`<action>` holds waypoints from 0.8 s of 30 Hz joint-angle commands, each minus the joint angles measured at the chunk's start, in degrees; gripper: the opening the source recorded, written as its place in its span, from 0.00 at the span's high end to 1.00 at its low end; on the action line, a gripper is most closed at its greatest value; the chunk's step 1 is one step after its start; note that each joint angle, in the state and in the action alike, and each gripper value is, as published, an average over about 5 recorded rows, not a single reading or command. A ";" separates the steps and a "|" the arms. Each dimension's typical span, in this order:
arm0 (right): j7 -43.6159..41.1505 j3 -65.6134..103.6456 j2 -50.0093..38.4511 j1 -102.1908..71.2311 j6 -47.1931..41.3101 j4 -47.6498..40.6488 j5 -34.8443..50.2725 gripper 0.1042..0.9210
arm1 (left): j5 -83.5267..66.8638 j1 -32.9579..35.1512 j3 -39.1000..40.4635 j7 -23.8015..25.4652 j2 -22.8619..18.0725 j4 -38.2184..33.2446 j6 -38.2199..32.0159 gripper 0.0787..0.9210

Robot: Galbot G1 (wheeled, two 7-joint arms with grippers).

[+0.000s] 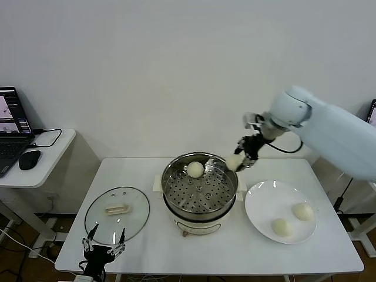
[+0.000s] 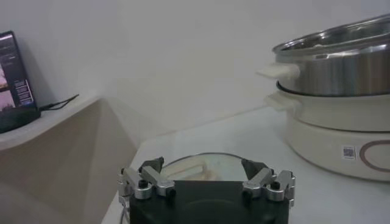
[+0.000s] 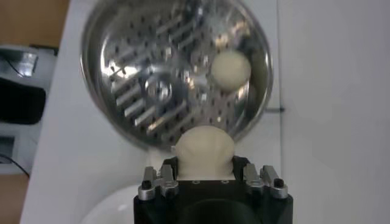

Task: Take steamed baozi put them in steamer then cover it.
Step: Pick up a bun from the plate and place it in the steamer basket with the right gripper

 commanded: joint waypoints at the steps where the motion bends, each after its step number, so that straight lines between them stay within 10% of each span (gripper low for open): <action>1: -0.03 -6.15 13.99 5.56 -2.86 -5.71 5.55 0.45 | -0.08 0.08 -0.06 -0.05 -0.02 -0.36 -0.01 0.12; 24: 1.72 -8.02 26.78 -4.59 -2.74 -19.23 -0.29 0.45 | -2.03 -0.99 -0.06 -0.09 -0.46 -0.41 0.10 0.12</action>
